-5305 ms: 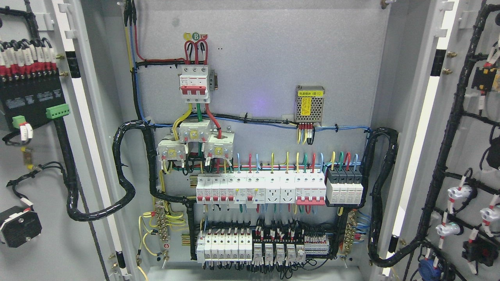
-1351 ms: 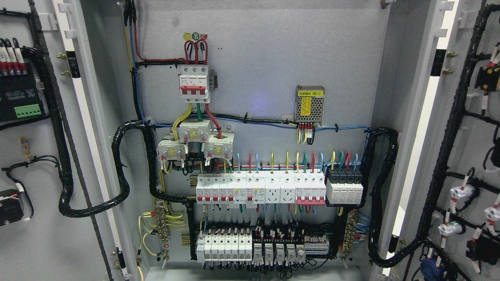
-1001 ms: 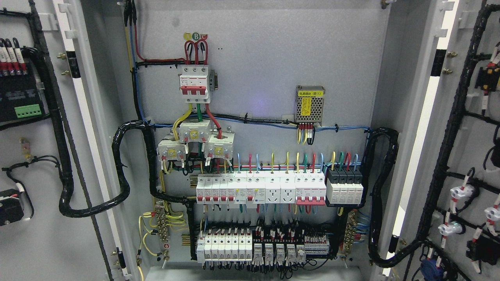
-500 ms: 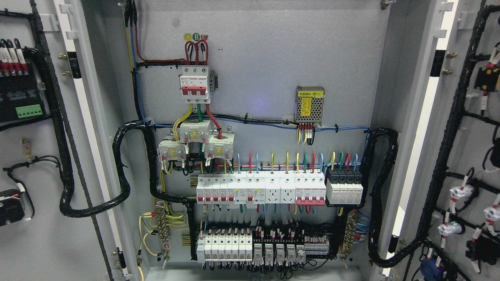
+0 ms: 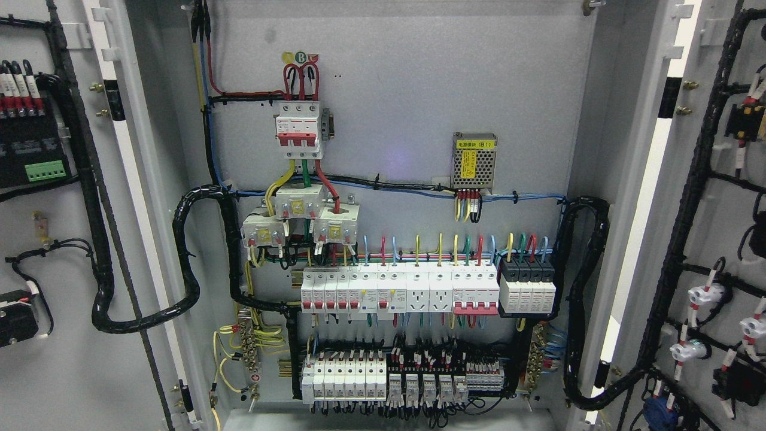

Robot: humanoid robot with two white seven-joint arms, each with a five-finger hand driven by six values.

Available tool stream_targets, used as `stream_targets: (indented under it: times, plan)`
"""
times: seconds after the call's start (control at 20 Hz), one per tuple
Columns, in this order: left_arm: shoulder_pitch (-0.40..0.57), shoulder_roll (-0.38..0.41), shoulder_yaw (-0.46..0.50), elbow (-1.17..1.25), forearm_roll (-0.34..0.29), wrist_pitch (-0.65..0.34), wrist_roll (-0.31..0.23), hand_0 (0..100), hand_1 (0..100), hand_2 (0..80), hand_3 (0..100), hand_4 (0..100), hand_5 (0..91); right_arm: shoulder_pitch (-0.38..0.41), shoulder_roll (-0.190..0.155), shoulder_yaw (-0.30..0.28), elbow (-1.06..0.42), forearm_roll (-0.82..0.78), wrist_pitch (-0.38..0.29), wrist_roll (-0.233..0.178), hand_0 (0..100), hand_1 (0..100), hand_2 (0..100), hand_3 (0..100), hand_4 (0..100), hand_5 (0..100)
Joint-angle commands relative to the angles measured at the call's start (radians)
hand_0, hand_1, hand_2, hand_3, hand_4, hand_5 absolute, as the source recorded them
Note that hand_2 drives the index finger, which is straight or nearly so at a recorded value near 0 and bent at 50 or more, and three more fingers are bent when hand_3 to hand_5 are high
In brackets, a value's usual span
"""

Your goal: Open door with both hands

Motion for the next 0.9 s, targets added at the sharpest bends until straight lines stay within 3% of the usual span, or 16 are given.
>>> stream_targets:
  times: [0.0, 0.1, 0.2, 0.4, 0.55, 0.85]
  plan:
    - [-0.055, 0.044, 0.002, 0.466, -0.049, -0.003, -0.001, 12, 39, 0.0, 0, 0, 0.0, -0.087, 0.137, 0.014, 0.604, 0.001, 0.006, 0.0, 12, 39, 0, 0, 0, 0]
    - [-0.114, 0.026, -0.01, 0.582, -0.094, -0.003, -0.001, 12, 39, 0.0, 0, 0, 0.0, -0.15, 0.182, -0.03, 0.747, 0.003, 0.011, 0.0, 12, 39, 0, 0, 0, 0]
    - [-0.172, 0.0, -0.018, 0.711, -0.111, -0.005, 0.001, 12, 39, 0.0, 0, 0, 0.0, -0.196, 0.222, -0.082, 0.837, 0.006, 0.057, 0.0, 12, 39, 0, 0, 0, 0]
    - [-0.282, -0.045, -0.019, 0.925, -0.124, -0.011, 0.009, 12, 39, 0.0, 0, 0, 0.0, -0.247, 0.237, -0.144, 0.89, 0.06, 0.28, -0.008, 12, 39, 0, 0, 0, 0]
    - [-0.347, -0.068, -0.019, 1.046, -0.123, -0.008, 0.01, 12, 39, 0.0, 0, 0, 0.0, -0.29, 0.244, -0.157, 0.922, 0.083, 0.368, -0.025, 12, 39, 0, 0, 0, 0]
    - [-0.508, -0.114, -0.004, 1.339, -0.118, -0.005, 0.01, 12, 39, 0.0, 0, 0, 0.0, -0.425, 0.308, -0.159, 1.056, 0.121, 0.54, -0.112, 12, 39, 0, 0, 0, 0]
